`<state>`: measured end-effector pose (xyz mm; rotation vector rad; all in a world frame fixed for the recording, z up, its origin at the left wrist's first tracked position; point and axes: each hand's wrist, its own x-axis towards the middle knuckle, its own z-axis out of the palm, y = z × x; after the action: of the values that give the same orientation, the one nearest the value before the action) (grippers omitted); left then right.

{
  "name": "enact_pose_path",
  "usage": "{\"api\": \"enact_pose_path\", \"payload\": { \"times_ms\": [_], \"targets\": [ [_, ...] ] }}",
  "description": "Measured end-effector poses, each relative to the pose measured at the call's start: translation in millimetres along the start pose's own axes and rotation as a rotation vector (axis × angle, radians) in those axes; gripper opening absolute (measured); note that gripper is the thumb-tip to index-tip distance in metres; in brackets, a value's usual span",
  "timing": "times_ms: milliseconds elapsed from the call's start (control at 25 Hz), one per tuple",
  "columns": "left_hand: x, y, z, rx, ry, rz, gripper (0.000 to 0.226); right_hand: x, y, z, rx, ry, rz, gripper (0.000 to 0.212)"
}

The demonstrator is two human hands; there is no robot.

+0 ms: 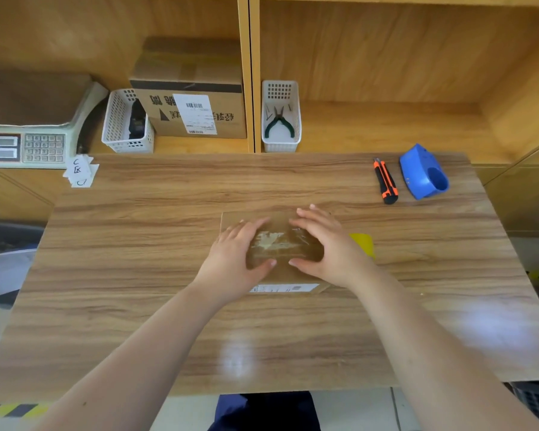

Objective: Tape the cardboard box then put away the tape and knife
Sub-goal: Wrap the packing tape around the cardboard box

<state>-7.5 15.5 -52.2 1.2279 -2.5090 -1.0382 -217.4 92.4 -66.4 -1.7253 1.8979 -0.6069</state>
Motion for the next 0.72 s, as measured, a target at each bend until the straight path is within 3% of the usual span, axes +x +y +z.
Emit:
{"api": "enact_pose_path", "payload": {
  "times_ms": [320, 520, 720],
  "targets": [
    [6.0, -14.6, 31.5, 0.598, -0.021, 0.129, 0.070, 1.6, 5.9, 6.1, -0.138, -0.088, 0.000, 0.074],
    [37.6, -26.0, 14.8, 0.720, -0.094, 0.254, 0.074, 15.9, 10.7, -9.3, -0.244, -0.142, -0.011, 0.071],
    [88.0, -43.2, -20.4, 0.786, -0.229, 0.432, 0.070, 40.3, 20.9, -29.6, -0.316, -0.322, -0.046, 0.094]
  ]
}}
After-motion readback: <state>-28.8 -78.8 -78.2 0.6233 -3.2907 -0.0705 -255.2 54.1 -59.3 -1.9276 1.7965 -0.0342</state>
